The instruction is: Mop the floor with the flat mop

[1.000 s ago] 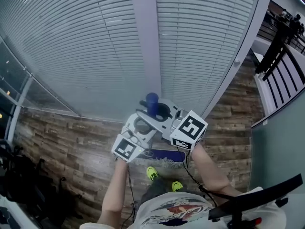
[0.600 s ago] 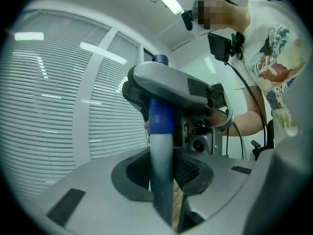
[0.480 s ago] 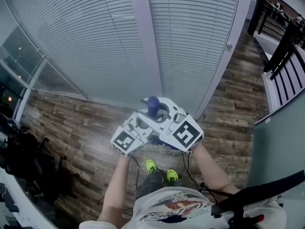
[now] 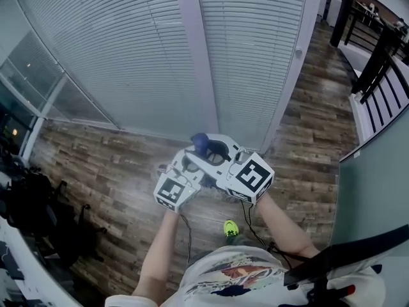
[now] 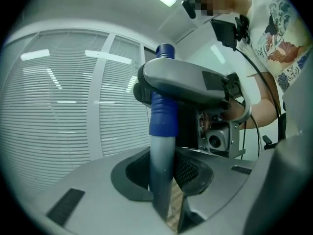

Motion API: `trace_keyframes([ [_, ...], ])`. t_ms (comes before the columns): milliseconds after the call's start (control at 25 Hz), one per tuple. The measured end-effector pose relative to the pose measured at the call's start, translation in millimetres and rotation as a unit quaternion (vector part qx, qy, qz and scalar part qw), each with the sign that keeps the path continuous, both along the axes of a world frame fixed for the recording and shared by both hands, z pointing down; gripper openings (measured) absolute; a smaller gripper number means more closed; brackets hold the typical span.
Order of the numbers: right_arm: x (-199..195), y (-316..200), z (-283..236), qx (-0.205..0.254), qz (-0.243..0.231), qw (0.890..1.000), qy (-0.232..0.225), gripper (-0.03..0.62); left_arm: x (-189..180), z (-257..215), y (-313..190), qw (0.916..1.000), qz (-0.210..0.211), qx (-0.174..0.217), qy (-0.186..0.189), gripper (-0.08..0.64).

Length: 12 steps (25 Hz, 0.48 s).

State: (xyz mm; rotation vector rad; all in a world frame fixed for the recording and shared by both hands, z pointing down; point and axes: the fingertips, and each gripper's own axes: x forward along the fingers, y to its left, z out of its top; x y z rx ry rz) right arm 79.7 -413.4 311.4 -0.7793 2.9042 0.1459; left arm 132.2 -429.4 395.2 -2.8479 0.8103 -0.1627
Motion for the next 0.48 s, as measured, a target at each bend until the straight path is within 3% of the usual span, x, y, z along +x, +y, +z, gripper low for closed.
trace_keyframes([
  [160, -22.2, 68.4, 8.6, 0.008, -0.012, 1.0, -0.001, 0.121, -17.9, 11.0, 59.8, 0.9997, -0.021, 0.0, -0.01, 0.091],
  [320, -59.0, 145.5, 30.3, 0.034, -0.046, 0.998, 0.034, 0.123, -50.4, 28.0, 131.4, 0.9995, -0.019, -0.019, -0.018, 0.092],
  [480, -85.4, 219.4, 52.9, -0.007, -0.071, 0.997, 0.031, 0.134, -72.0, 52.6, 199.1, 0.997, -0.018, -0.043, -0.062, 0.092],
])
